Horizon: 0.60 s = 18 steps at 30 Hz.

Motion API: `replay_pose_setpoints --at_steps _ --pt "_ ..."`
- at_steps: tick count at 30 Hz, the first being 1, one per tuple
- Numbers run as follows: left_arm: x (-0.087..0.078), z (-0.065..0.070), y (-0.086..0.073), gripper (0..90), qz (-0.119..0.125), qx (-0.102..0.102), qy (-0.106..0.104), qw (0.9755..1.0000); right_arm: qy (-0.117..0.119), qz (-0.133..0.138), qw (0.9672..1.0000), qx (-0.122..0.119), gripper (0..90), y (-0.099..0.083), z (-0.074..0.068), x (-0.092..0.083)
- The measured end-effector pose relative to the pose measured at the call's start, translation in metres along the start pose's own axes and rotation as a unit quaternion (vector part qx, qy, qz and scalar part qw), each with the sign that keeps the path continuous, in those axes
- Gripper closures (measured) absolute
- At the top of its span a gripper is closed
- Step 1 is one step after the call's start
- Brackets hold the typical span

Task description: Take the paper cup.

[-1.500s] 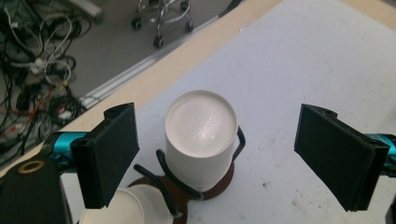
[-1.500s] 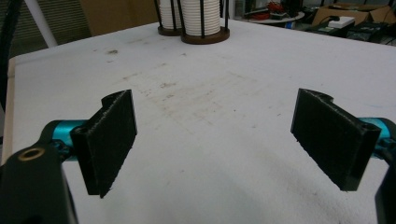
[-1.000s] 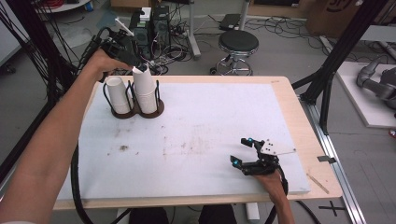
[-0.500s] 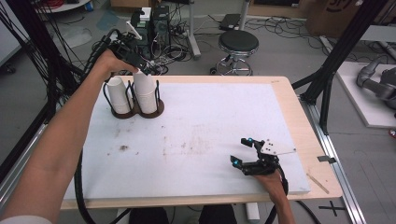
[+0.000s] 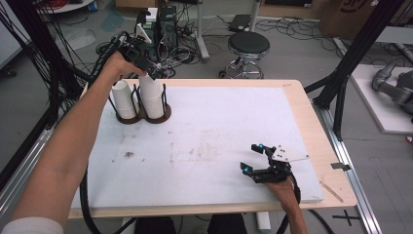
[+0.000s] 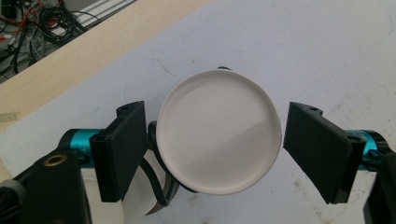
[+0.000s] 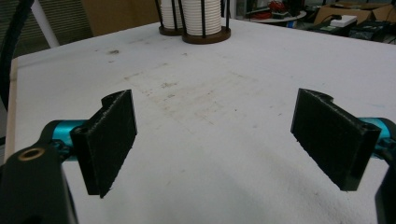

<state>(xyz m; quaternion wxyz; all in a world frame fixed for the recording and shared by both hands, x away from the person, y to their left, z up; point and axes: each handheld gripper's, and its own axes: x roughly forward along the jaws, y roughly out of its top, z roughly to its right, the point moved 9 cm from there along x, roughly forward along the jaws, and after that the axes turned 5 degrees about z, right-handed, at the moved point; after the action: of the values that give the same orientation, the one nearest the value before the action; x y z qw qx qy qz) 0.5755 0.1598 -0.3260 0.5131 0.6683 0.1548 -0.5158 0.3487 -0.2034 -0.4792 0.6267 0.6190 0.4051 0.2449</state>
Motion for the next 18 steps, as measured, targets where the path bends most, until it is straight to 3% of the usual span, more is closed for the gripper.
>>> replay_pose_setpoints --at_steps 5,18 --pt "0.0015 0.0002 0.0012 32.5 0.000 0.014 0.005 0.9999 0.000 -0.001 1.0000 -0.001 14.9 -0.0001 0.0002 0.0000" --pt "0.0003 0.0001 0.0006 33.5 0.000 0.012 0.007 0.9999 0.000 -0.002 1.0000 0.002 14.9 -0.0003 -0.0001 0.0002"
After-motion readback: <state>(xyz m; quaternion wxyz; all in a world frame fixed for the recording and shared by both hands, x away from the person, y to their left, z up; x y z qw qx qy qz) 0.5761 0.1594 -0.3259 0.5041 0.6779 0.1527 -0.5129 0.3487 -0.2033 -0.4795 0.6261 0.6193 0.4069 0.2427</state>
